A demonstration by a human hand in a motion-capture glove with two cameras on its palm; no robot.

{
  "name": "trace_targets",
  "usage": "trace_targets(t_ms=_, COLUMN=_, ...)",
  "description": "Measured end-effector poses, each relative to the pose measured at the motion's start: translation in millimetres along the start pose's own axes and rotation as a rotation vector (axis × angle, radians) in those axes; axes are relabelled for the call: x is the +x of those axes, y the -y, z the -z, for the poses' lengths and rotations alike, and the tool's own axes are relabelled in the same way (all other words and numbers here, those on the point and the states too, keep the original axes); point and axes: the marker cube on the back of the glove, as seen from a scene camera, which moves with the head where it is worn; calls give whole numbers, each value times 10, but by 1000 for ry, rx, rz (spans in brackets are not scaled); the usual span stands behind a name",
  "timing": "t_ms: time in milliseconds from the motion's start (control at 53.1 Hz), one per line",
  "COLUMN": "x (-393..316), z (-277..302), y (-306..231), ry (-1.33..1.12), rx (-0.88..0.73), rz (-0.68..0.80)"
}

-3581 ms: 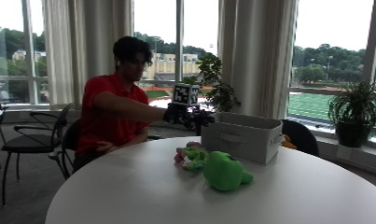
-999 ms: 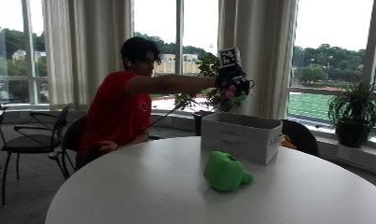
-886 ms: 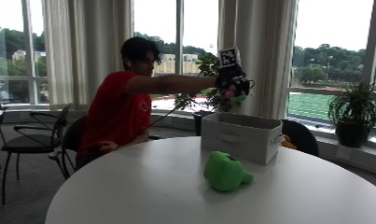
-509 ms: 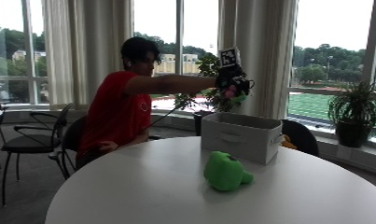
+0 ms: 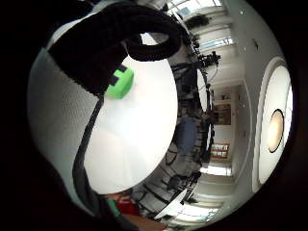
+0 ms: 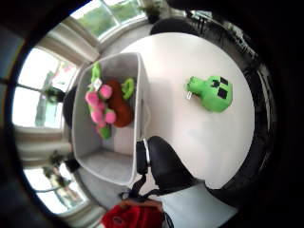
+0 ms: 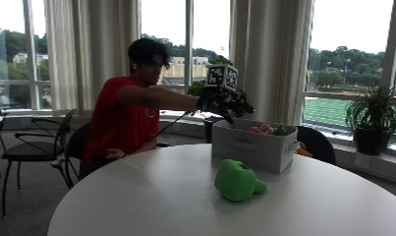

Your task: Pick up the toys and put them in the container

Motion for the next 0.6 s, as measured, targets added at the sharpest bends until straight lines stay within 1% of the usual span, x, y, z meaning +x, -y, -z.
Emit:
trace_targets(t_ms=75, x=209, z=-306, y=79, ry=29, rx=-60, rz=-9)
trace_targets(t_ms=207, x=448, z=-738, y=221, ry=-25, rx=-147, rz=-17)
trace_targets(t_ms=283, x=536, z=-988, y=349, ry=-19, rx=-165, rz=-11)
trace_targets(t_ms=358, x=472, z=-1181, y=424, ry=-29, rx=-169, rz=-11)
trace_targets(t_ms=603, x=453, z=-1550, y=654, ry=-74, rx=-175, rz=4)
